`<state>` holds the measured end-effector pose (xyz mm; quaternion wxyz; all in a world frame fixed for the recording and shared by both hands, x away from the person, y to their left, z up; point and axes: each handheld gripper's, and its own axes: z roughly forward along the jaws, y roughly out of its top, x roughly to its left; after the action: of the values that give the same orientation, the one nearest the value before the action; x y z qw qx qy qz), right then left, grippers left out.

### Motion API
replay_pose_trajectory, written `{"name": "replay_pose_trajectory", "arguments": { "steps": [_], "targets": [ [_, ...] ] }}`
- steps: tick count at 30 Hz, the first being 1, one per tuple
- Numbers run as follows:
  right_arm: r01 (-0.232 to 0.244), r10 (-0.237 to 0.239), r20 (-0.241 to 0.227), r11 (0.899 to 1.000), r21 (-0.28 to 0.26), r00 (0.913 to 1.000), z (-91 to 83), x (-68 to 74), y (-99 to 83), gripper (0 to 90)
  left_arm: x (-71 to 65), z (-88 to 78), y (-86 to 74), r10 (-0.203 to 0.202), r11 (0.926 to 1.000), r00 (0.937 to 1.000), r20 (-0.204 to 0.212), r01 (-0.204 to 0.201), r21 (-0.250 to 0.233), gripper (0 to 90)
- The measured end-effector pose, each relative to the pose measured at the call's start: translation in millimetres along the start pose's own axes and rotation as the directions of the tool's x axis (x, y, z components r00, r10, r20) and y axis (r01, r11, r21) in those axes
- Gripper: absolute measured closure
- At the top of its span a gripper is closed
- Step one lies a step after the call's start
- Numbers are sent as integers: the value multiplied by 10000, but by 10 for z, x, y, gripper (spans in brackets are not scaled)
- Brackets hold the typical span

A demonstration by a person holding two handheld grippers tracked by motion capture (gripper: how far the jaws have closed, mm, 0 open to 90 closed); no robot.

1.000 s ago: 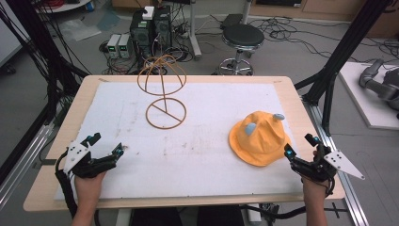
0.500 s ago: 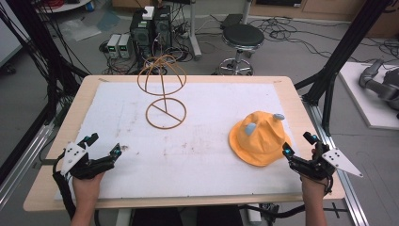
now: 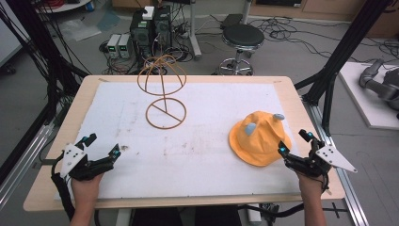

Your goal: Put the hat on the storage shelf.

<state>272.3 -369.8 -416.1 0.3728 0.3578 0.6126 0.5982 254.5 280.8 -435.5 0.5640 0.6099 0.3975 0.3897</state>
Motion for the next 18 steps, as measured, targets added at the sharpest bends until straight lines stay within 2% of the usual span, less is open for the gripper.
{"name": "replay_pose_trajectory", "arguments": {
  "steps": [3, 4, 5, 12, 16, 18],
  "targets": [
    [589, -597, 127, 9967, 551, 9981, 101, 59, -8, 104, 20, -36, -5, -11, 10000, 10000, -43, 11, 21, 103],
    [589, -597, 127, 9967, 551, 9981, 101, 59, -8, 104, 25, -49, -7, -25, 10000, 10000, -65, 25, 9, 103],
    [621, -642, 253, 9951, 768, 9976, 139, 74, -13, 151, 34, -74, -9, -40, 10000, 10000, -83, 40, -10, 103],
    [557, -602, 380, 9925, 1091, 9975, 204, 48, -10, 205, 53, -147, -19, 54, 10000, 9999, -156, -53, 47, 103],
    [794, -849, 352, 9875, 1365, 9958, 253, 38, -11, 250, 68, -195, -25, 80, 9999, 9997, -217, -79, 76, 103],
    [980, -1048, 316, 9805, 1702, 9940, 309, 52, -10, 287, 72, -215, -27, 72, 9999, 9996, -261, -70, 83, 103]
  ]
}}
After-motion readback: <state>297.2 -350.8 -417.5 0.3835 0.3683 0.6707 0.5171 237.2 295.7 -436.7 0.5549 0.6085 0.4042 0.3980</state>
